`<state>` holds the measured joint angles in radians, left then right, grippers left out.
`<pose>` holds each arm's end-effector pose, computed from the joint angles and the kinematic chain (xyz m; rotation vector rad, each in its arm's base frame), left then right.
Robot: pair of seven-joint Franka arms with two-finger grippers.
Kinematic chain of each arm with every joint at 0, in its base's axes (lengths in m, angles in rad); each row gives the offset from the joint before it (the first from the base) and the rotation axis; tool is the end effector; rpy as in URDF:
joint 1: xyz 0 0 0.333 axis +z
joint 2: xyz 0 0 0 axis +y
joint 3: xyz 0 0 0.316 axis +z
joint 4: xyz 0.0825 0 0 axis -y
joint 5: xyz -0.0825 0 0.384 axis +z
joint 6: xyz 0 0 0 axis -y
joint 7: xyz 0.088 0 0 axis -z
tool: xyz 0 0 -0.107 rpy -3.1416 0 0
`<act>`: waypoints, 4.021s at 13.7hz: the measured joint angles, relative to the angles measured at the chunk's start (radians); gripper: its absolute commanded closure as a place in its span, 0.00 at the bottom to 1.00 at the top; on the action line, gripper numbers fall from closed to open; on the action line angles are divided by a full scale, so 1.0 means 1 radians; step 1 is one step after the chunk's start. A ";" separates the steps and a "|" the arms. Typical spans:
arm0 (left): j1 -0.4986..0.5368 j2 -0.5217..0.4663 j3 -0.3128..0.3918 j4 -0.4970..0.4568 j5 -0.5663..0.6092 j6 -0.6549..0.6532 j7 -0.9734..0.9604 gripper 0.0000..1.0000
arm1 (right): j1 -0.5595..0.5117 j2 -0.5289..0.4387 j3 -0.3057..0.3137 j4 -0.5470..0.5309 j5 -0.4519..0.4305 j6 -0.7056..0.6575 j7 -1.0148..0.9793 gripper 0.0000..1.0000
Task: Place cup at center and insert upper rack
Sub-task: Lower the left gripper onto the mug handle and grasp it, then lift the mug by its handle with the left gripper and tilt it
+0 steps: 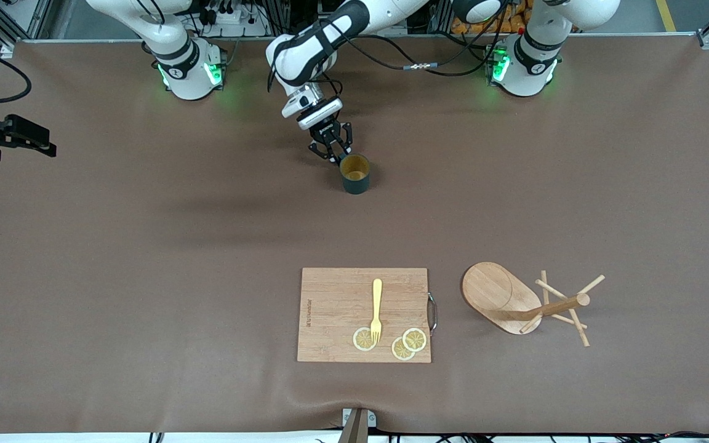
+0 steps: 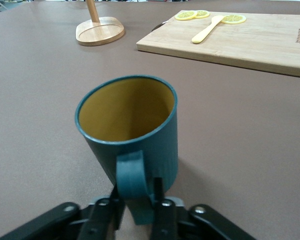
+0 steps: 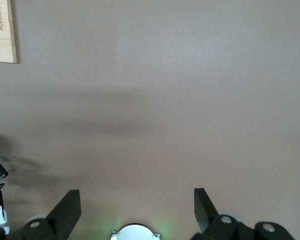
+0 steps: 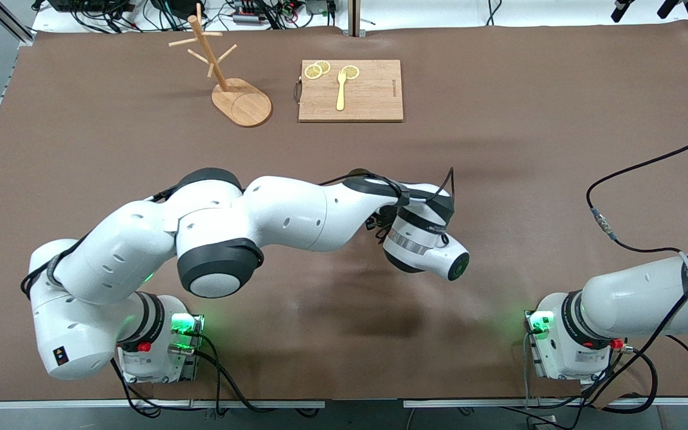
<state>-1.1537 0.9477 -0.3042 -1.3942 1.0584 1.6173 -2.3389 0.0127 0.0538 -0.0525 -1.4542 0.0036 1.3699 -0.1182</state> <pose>0.2000 -0.6444 0.1397 -2.4664 -0.6054 -1.1991 0.5495 -0.0206 0.6325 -3.1202 -0.1229 0.2151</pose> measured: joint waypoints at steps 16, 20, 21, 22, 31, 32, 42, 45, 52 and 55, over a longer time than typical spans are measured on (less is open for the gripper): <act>0.160 -0.332 -0.004 0.069 -0.307 0.088 0.070 1.00 | 0.003 0.000 0.000 0.000 0.000 0.001 0.000 0.00; 0.266 -0.447 -0.004 0.065 -0.451 0.140 0.159 1.00 | 0.004 0.000 0.001 0.001 0.000 0.001 0.000 0.00; 0.292 -0.466 -0.004 0.063 -0.480 0.157 0.171 1.00 | 0.004 0.000 0.001 0.001 0.000 0.001 0.000 0.00; 0.315 -0.481 -0.004 0.062 -0.505 0.170 0.185 1.00 | 0.004 0.000 0.001 0.001 0.000 0.001 0.000 0.00; 0.523 -0.556 -0.002 0.046 -0.781 0.258 0.358 1.00 | 0.005 0.000 0.000 0.005 0.000 0.003 0.000 0.00; 0.550 -0.559 -0.002 0.042 -0.811 0.269 0.384 1.00 | 0.005 0.000 0.000 0.005 0.000 0.004 0.000 0.00; 0.747 -0.583 -0.002 0.031 -1.117 0.306 0.630 1.00 | 0.005 0.003 -0.002 0.005 0.000 0.004 0.000 0.00; 0.784 -0.584 -0.002 0.031 -1.204 0.308 0.686 1.00 | 0.004 0.009 -0.003 0.003 0.000 0.017 0.001 0.00; 0.832 -0.596 -0.002 0.011 -1.445 0.308 0.757 1.00 | 0.003 0.013 0.009 -0.005 0.000 0.038 0.034 0.00; 0.919 -0.600 -0.001 -0.006 -1.576 0.294 0.842 1.00 | 0.003 0.013 0.027 -0.006 -0.001 0.045 0.072 0.00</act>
<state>-0.2346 0.3482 -0.3048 -1.4001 -0.5174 1.9112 -1.4968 0.0161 0.0671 -0.0254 -1.4605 0.0030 1.4152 -0.0464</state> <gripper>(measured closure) 0.789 0.000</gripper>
